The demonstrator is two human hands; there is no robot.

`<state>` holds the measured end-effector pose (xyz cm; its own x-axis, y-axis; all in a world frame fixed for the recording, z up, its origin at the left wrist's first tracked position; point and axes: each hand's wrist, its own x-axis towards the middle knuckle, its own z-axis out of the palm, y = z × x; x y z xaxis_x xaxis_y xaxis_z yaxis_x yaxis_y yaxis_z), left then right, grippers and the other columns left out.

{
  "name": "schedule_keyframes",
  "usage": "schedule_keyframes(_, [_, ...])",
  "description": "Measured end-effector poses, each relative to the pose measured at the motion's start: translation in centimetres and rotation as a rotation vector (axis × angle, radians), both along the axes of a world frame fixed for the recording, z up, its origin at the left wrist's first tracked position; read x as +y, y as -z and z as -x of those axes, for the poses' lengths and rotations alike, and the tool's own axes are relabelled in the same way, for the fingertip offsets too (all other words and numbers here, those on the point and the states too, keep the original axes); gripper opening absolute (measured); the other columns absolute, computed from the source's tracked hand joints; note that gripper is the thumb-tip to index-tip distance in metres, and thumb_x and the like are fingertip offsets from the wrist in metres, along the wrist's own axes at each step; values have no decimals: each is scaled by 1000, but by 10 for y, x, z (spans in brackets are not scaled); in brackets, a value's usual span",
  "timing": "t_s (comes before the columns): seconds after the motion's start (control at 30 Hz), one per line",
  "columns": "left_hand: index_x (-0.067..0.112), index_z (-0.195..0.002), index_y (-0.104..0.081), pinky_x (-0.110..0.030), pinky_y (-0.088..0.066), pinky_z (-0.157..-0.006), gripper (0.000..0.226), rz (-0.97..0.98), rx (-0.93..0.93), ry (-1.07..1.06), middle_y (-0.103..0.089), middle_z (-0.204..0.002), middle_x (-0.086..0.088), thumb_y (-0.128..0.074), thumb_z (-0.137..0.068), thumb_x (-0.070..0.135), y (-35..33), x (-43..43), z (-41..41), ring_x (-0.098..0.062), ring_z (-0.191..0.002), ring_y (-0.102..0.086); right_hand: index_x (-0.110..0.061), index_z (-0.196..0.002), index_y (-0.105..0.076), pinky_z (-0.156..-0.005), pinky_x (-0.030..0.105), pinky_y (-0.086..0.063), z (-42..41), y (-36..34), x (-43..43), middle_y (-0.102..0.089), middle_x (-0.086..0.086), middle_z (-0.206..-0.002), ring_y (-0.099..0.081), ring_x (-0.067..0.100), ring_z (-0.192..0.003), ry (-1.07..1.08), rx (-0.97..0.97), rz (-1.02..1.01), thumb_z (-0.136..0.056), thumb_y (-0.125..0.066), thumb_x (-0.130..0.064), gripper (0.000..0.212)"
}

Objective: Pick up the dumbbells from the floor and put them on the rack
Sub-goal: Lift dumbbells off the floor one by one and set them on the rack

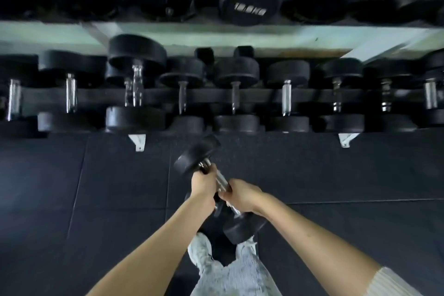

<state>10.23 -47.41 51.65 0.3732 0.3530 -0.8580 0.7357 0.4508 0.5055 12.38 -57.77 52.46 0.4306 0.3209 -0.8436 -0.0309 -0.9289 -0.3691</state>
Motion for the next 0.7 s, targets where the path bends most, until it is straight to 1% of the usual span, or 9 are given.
schedule_keyframes(0.03, [2,-102,-63,-47,-51,-95,25,-18,-26,32,-69,-101,-16,-52,-93,23,-23,-6,-5,-34,-98,-65,-19,-101,-51,-74,33,-44,-2,-22,-9,-65,5,-103,-62,25,-91,27,-21,-16,-93,-44,-47,30])
schedule_keyframes(0.1, [2,-108,-60,-46,-51,-95,27,-33,-67,100,-67,-102,-13,-52,-93,23,-60,-22,-17,-32,-101,-64,-21,-95,-48,-74,33,-42,-8,-61,-29,-63,2,-98,-58,23,-86,87,-60,-43,-94,-44,-45,24])
schedule_keyframes(0.23, [3,-104,-59,-46,-52,-93,24,-55,-141,233,-64,-90,-7,-54,-92,22,-118,-64,-55,-30,-94,-63,-22,-77,-50,-74,37,-45,-31,-119,-73,-63,0,-83,-57,21,-76,243,-82,-140,-92,-44,-42,26])
schedule_keyframes(0.37, [0,-103,-61,-45,-53,-92,31,-90,-186,363,-66,-95,-14,-55,-91,27,-155,-121,-107,-32,-94,-65,-20,-65,-50,-72,37,-44,-72,-159,-129,-55,-3,-65,-53,20,-67,403,-98,-190,-90,-46,-38,31])
schedule_keyframes(0.43, [1,-98,-62,-44,-54,-90,30,-103,-205,396,-68,-90,-15,-56,-90,30,-170,-157,-139,-30,-87,-64,-18,-66,-51,-67,35,-43,-99,-175,-163,-53,-3,-62,-49,16,-60,452,-127,-183,-91,-46,-38,32])
schedule_keyframes(0.47, [2,-92,-63,-45,-54,-90,29,-100,-213,402,-67,-84,-13,-57,-89,30,-176,-171,-153,-30,-84,-63,-16,-70,-54,-67,36,-45,-111,-181,-176,-55,-1,-66,-51,17,-62,460,-136,-175,-91,-45,-37,31])
schedule_keyframes(0.53, [8,-80,-62,-49,-53,-92,24,-59,-236,406,-65,-73,-9,-59,-88,30,-188,-209,-185,-32,-86,-64,-11,-79,-60,-74,37,-49,-144,-193,-212,-61,5,-77,-56,21,-72,481,-155,-155,-90,-45,-36,31])
schedule_keyframes(0.63, [10,-71,-63,-51,-51,-95,25,-31,-267,419,-67,-71,-7,-60,-88,27,-205,-263,-233,-35,-99,-66,-7,-88,-63,-80,38,-51,-191,-208,-267,-63,7,-82,-58,22,-77,503,-197,-139,-91,-46,-38,36])
schedule_keyframes(0.7, [10,-66,-62,-47,-51,-96,29,-33,-288,433,-69,-58,-3,-58,-89,27,-217,-296,-265,-32,-93,-67,-4,-97,-65,-86,42,-53,-223,-214,-301,-66,10,-88,-62,25,-82,512,-238,-149,-91,-45,-39,41])
